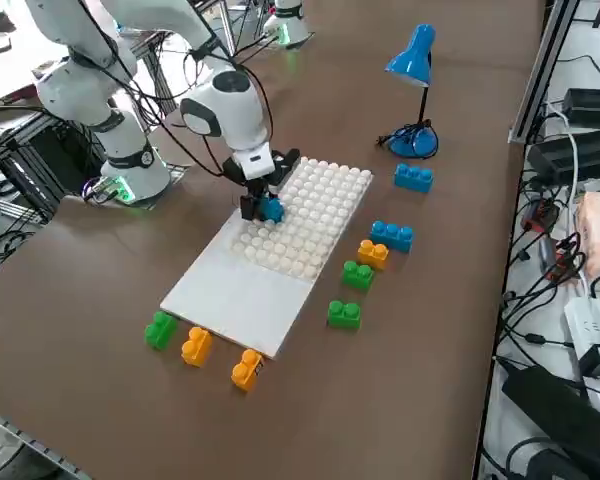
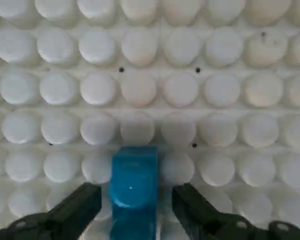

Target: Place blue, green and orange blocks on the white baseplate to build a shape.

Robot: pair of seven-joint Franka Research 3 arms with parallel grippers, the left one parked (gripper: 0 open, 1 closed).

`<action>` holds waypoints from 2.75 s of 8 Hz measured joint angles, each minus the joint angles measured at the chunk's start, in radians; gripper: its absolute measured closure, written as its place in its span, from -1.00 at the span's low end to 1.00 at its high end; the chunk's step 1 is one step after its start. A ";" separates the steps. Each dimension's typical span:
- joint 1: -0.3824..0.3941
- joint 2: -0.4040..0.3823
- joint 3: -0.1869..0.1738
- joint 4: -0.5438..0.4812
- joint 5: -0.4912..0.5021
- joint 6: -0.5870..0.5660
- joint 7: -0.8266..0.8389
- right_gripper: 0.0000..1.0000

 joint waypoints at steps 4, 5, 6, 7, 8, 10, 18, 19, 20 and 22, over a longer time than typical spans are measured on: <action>0.001 -0.097 0.004 0.080 -0.001 -0.172 -0.001 -0.99; 0.001 -0.124 0.004 0.155 -0.001 -0.271 -0.001 -0.99; 0.001 -0.130 0.004 0.236 -0.001 -0.330 -0.001 -0.99; 0.001 -0.107 0.005 0.305 -0.001 -0.347 -0.002 -0.99; 0.001 -0.047 0.005 0.388 -0.001 -0.352 -0.002 -1.00; 0.003 0.132 0.006 0.582 -0.001 -0.355 -0.002 -0.99; 0.059 0.584 0.012 1.032 -0.001 -0.357 0.044 -0.99; 0.060 0.610 0.012 1.054 -0.001 -0.357 0.044 -0.99; 0.062 0.625 0.012 1.065 -0.001 -0.357 0.044 -0.99; 0.065 0.634 0.012 1.074 -0.001 -0.357 0.045 -0.99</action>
